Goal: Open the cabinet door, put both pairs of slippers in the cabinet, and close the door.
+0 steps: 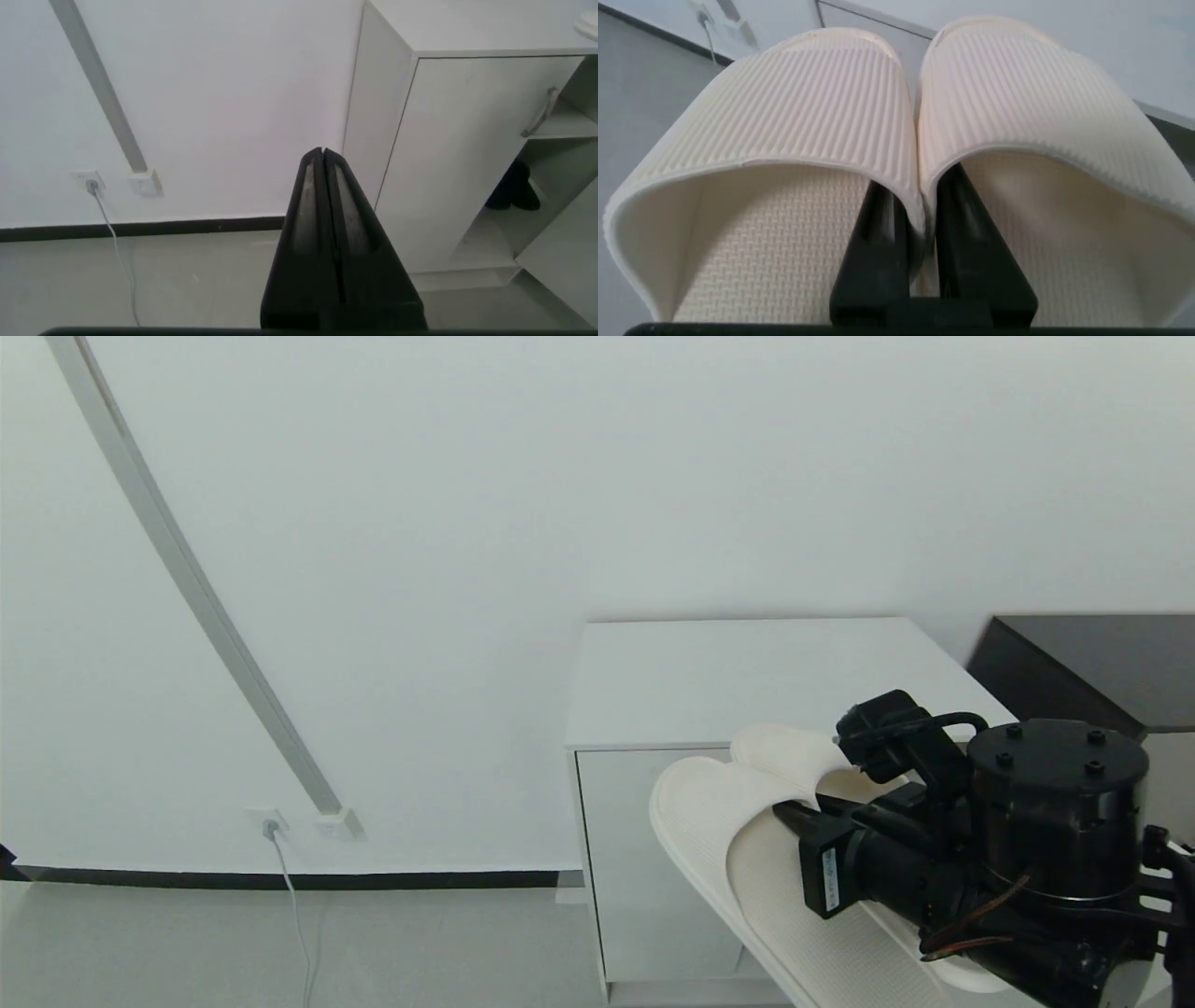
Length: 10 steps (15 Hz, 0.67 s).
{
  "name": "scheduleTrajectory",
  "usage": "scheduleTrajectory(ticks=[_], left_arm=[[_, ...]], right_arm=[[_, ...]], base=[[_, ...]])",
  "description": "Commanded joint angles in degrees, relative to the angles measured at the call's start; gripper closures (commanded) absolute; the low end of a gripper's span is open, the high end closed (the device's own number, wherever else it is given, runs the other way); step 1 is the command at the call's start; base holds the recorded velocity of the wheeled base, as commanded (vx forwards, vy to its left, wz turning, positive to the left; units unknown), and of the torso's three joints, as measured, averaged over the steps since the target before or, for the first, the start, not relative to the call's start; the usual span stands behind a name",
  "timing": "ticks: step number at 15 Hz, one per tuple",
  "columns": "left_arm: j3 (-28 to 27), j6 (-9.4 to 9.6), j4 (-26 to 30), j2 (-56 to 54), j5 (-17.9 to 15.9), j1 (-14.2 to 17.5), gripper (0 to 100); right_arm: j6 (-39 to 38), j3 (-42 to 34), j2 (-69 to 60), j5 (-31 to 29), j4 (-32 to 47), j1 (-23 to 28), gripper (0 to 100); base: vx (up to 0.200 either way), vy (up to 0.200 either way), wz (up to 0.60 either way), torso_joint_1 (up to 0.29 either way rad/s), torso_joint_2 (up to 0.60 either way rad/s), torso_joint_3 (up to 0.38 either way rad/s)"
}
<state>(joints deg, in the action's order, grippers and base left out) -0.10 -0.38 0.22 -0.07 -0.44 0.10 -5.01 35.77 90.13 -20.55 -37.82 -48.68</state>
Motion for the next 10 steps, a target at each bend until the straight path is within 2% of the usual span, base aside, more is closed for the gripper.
scheduleTrajectory(ticks=[1,10], left_arm=[[0.01,-0.06,0.04,0.07,0.00,-0.01,100],[0.01,0.03,0.04,0.07,0.00,-0.01,100]], right_arm=[[0.18,-0.35,0.31,-0.01,-0.15,-0.01,100],[0.18,-0.70,0.31,-0.01,-0.15,-0.81,100]], base=[[0.000,0.000,0.00,0.000,0.00,0.000],[0.000,0.000,0.00,0.000,0.00,0.000]])
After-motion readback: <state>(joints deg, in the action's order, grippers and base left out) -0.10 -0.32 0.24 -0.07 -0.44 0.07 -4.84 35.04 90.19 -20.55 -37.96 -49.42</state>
